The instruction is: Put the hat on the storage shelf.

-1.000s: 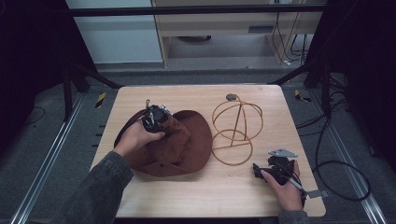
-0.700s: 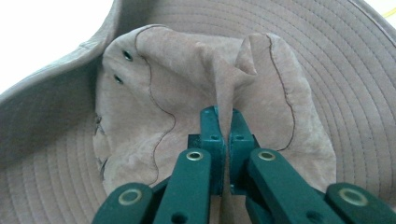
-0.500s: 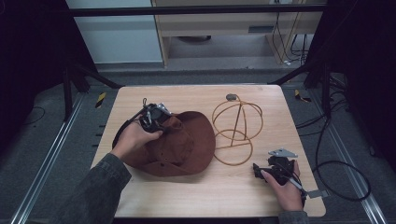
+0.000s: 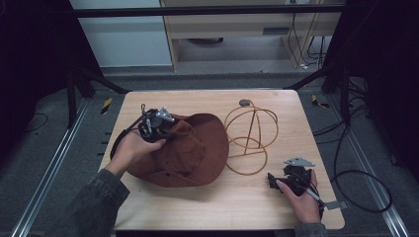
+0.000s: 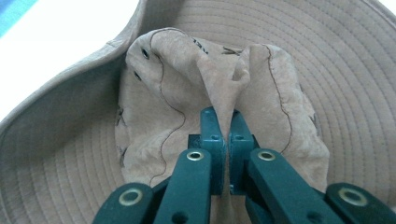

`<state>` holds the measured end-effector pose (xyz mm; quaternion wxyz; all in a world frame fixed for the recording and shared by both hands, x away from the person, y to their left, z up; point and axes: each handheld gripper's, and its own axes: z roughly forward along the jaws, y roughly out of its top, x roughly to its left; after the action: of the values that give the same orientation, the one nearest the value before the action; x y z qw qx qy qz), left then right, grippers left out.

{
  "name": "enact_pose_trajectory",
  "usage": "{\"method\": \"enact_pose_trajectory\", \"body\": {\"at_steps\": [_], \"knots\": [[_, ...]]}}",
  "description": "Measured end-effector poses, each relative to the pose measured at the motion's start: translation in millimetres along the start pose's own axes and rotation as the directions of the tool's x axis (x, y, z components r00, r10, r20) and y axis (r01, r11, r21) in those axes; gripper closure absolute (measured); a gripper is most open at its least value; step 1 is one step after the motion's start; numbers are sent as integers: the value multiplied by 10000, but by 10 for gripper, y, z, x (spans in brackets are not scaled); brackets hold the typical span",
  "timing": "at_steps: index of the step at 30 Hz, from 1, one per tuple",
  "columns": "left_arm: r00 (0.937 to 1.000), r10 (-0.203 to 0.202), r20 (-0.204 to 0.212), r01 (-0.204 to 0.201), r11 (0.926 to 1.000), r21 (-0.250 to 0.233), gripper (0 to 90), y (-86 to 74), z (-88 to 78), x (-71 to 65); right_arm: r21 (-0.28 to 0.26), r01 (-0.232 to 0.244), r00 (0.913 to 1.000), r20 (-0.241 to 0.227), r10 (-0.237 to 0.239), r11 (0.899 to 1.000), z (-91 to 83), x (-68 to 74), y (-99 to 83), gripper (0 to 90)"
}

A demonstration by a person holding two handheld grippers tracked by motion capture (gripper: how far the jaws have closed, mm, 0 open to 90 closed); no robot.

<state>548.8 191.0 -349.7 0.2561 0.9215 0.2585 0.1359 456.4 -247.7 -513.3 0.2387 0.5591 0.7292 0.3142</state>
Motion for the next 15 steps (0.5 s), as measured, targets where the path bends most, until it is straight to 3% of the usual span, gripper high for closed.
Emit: {"method": "enact_pose_trajectory", "body": {"at_steps": [1, 9, 15], "knots": [[9999, -57, -119, 54, 9998, -216, 886, -15, -69, -5, -1, 4, 10000, 1, -4, 10000, 0, 0, 0, 5], [9993, -59, -372, 43, 9991, -429, 886, -66, -347, -13, -1, 0, 10000, 1, 0, 10000, 0, 0, 0, 5], [9995, -83, -293, 60, 9970, -768, 886, -99, -535, -18, 0, -8, 10000, 1, 8, 10000, 0, 0, 0, 5]]}}
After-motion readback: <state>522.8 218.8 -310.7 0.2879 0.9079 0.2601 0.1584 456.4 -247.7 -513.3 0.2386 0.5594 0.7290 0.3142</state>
